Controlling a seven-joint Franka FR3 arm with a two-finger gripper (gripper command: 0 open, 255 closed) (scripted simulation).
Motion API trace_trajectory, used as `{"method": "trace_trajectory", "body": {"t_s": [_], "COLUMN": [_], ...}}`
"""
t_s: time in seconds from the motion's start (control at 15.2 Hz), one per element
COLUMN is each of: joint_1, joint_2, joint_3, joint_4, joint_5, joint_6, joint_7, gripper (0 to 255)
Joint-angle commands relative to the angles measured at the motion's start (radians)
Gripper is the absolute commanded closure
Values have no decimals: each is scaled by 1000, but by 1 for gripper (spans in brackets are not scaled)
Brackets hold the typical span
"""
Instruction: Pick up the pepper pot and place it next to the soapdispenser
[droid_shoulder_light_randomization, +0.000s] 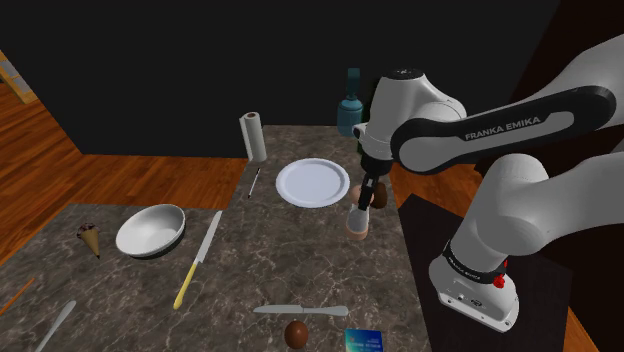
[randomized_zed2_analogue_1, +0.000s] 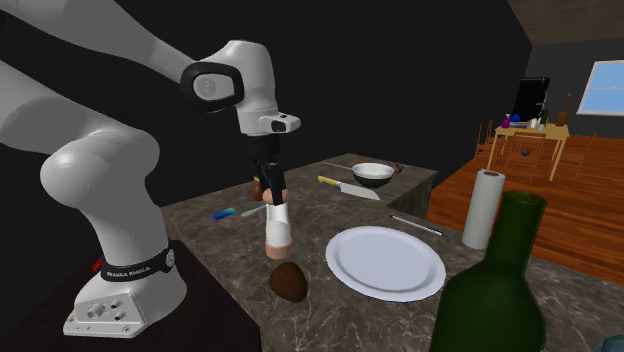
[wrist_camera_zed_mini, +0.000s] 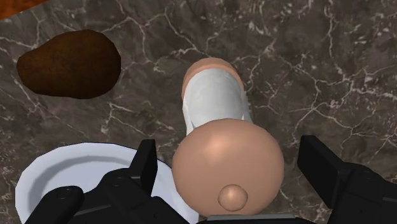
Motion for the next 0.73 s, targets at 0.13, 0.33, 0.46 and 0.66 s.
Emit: {"method": "trace_trajectory", "body": {"t_s": [0.13,0.33,0.46,0.66], "joint_1": [0,0,0,0], "joint_2": [1,1,1,1], "joint_3": [0,0,0,0], "joint_4": [0,0,-1,-1], "joint_5": [0,0,0,0], "joint_6": [1,1,2,1], "joint_7": [0,0,0,0], "gripper": [0,255,255,255]}}
